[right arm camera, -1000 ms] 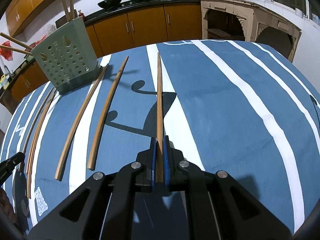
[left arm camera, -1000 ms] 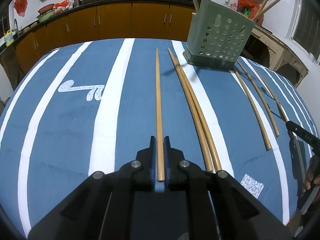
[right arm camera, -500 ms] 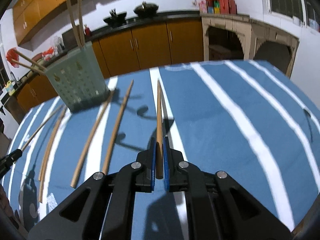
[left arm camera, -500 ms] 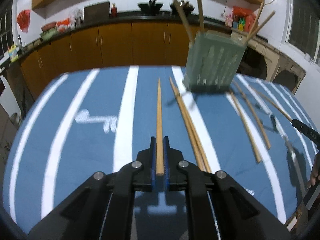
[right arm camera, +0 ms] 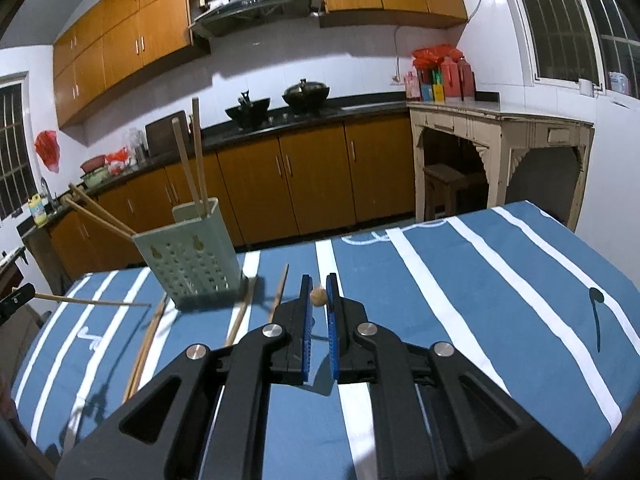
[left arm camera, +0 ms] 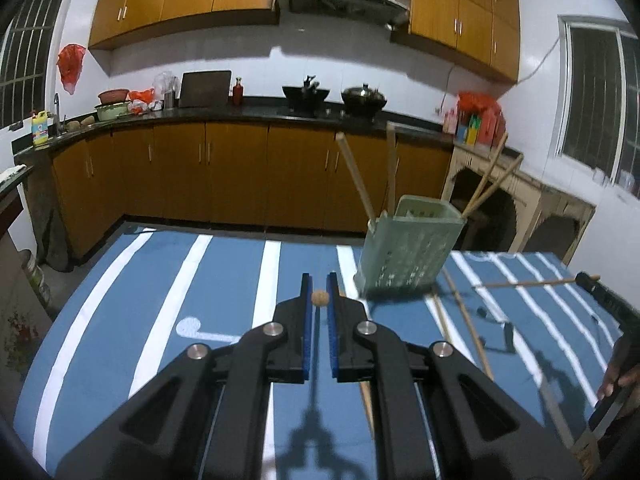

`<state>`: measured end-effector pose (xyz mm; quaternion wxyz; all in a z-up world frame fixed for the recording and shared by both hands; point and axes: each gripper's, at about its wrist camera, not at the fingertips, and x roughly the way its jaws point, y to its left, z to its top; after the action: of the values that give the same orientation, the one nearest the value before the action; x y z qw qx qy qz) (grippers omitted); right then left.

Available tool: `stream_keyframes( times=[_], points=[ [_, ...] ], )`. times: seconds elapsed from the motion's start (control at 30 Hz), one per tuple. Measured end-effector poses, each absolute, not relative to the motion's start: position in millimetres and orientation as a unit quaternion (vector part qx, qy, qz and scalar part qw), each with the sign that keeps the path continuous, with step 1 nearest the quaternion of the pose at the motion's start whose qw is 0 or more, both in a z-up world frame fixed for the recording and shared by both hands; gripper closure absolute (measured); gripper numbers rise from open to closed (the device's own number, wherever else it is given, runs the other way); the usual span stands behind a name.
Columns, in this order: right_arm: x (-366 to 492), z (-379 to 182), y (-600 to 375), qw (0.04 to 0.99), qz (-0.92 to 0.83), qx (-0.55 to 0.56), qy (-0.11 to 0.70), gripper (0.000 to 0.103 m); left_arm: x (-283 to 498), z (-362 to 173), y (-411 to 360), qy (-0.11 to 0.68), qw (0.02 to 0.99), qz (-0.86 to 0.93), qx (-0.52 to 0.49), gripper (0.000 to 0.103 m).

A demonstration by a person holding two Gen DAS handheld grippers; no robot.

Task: Organize utensils
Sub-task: 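Lift both held chopsticks upright and carry them toward the green holder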

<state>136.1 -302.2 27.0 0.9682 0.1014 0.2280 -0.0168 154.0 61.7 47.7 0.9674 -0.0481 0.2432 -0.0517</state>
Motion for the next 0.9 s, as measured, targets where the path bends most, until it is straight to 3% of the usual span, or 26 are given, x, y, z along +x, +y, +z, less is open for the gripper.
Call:
stream_keyframes(
  times=[0.3,0.9],
  points=[
    [136.4,31.7,-296.9,0.970,-0.007,0.103,0.221,0.095,155.0,55.3,58.2,0.235,0.969,-0.058,-0.051,0.095],
    [148.4,113.7,-267.7,0.980,0.085,0.108,0.144,0.095,161.4,117.8,33.7,0.171,0.980,-0.094,-0.034,0.095]
  ],
)
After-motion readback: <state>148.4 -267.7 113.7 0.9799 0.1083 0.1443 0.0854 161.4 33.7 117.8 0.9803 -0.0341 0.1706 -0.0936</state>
